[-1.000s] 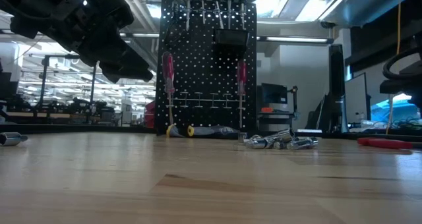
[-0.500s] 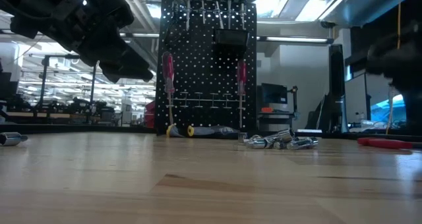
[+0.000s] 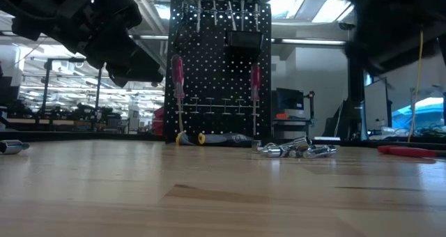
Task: Hang tools onto peg board
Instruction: Hang the black screwdriver on the pegboard
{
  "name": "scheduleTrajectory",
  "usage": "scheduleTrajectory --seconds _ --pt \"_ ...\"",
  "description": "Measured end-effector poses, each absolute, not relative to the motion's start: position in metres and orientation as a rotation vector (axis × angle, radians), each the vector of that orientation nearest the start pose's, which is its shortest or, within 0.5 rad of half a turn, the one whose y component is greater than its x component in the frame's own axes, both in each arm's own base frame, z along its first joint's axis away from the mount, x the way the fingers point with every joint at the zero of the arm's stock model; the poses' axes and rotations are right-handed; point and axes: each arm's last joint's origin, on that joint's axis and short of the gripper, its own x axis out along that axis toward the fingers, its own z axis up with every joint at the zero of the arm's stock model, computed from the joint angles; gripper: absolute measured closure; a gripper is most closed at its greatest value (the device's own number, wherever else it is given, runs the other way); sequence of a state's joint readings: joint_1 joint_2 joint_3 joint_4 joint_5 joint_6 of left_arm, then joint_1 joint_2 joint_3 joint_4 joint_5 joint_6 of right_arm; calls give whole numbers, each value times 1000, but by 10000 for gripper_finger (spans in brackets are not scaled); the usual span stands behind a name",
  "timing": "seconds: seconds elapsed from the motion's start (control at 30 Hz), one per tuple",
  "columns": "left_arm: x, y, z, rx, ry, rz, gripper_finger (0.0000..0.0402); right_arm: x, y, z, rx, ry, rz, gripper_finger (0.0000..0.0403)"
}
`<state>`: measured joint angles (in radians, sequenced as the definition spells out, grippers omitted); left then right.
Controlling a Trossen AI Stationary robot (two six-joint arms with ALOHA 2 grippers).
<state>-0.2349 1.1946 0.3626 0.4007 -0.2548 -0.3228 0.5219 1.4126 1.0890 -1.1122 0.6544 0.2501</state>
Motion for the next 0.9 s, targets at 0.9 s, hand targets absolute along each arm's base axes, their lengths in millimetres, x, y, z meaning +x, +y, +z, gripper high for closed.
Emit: scheduleTrajectory --seconds 0.9 --pt "215 -44 168 -204 416 90 244 344 5 237 -409 127 -318 277"
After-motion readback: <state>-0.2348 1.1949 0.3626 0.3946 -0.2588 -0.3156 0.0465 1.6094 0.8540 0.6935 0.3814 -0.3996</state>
